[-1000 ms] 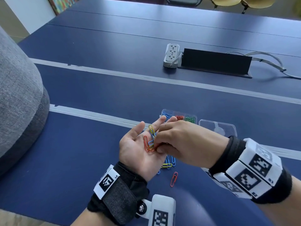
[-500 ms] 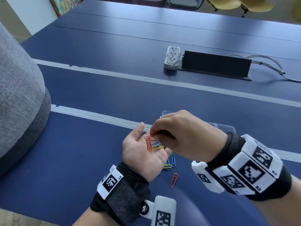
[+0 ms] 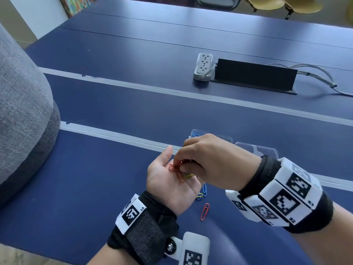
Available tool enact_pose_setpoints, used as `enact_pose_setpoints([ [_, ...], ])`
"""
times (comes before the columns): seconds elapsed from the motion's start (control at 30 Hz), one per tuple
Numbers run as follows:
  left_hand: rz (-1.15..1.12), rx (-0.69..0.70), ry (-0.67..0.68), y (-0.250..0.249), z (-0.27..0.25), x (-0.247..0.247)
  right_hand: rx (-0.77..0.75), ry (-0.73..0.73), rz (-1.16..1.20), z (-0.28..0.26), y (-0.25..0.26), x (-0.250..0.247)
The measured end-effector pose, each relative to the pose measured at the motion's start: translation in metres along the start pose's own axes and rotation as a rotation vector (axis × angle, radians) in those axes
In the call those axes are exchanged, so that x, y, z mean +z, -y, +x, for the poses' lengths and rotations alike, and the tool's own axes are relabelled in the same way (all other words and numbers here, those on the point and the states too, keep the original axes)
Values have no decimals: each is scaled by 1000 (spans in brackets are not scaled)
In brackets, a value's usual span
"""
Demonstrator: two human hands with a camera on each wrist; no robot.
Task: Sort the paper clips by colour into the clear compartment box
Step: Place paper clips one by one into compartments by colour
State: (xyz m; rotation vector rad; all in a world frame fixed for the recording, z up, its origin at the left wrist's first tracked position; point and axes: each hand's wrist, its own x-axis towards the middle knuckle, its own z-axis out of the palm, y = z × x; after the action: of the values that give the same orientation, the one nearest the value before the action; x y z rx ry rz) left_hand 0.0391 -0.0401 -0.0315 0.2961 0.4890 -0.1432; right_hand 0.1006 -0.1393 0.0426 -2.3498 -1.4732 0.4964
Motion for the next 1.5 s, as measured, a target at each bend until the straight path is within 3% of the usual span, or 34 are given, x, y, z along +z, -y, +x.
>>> enact_pose_setpoints([
  [0.07,50,29,117,0,3,-6,-15,11,13,-1,0,1],
  [0.1,98,108,154,-1,2,-6,-22,21,13,0,0,1],
  [0.13,192,149,119,-2,1,-3,-23,32,5,0,1,2],
  [0.2,192,11,-10,-5,10,-11,-1,53,-14,1,2,3],
  [0.27,75,-23,150,-2,9,-10,19,47,-8,3,4,5],
  [0.3,64,44,152,0,6,-10,26,36,-2,3,6,6],
  [0.37,43,-14,101,0,2,-9,43,9,1,4,8,8],
  [0.5,7,-52,225,0,8,-5,67,-43,70,4,7,7],
  [0.6,153,185,89,-3,5,-2,93,-47,130,3,7,7],
  [0.63,114,30,46,-3,12,-7,104,-47,139,3,7,7],
  [0.67,56,-33,-5,-3,11,-8,115,-48,140,2,7,7],
  [0.77,-38,11,-12,-4,5,-2,141,-72,148,1,10,9],
  [0.87,2,-37,-79,-4,6,-4,138,-57,116,2,12,13],
  [1.0,-51,17,-38,-5,2,1,101,-87,159,-1,10,10],
  [1.07,-65,39,-10,-3,4,1,151,-111,327,-2,3,5],
  [1.23,-93,75,74,0,1,6,325,-147,1221,-5,-11,-9],
  [1.33,-117,53,73,-1,3,4,383,-123,1611,-8,-13,-10],
  [1.5,-106,39,97,0,0,8,545,-116,1754,-6,-12,-4],
])
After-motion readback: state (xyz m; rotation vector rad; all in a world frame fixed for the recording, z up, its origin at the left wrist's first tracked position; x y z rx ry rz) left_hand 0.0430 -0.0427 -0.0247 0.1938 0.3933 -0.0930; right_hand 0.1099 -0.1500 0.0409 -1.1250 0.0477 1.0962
